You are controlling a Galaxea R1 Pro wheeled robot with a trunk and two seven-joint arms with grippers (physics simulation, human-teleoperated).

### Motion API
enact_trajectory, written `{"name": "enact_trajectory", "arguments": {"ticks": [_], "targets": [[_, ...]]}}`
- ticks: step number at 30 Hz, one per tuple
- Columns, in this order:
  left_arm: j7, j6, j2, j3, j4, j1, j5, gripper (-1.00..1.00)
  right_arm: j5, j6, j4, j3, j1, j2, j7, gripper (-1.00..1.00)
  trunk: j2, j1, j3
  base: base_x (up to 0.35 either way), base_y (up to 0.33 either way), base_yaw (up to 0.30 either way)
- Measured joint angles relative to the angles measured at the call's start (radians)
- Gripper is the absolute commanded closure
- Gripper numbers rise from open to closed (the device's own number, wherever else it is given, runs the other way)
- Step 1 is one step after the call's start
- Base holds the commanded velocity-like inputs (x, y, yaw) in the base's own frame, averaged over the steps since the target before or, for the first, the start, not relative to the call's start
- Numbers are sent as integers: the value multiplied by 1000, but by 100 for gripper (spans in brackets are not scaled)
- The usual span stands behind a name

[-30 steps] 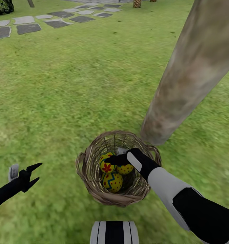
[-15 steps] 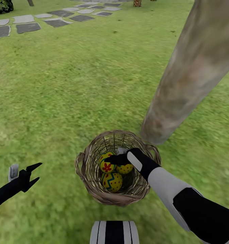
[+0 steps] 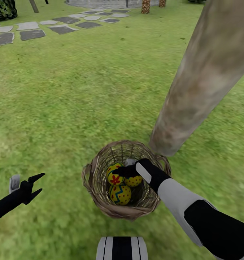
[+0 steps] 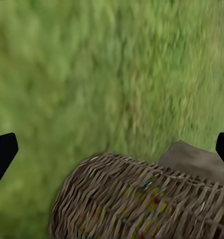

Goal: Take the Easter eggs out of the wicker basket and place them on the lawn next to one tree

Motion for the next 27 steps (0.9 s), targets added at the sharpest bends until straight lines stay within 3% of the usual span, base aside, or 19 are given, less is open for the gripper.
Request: {"name": "enact_trajectory", "arguments": {"ticks": [18, 25, 27], "targets": [[1, 0, 2, -14, 6, 0, -1, -100, -1, 2, 6, 0, 0, 1, -1, 100, 4, -8, 66, -84, 0, 0], [11, 0, 8, -33, 6, -5, -9, -100, -1, 11, -5, -2, 0, -23, 3, 100, 6, -11, 93, -11, 0, 0], [12, 1, 9, -35, 6, -9, -10, -100, -1, 24, -6, -2, 0, -44, 5, 100, 6, -11, 100, -211, 0, 0]]}}
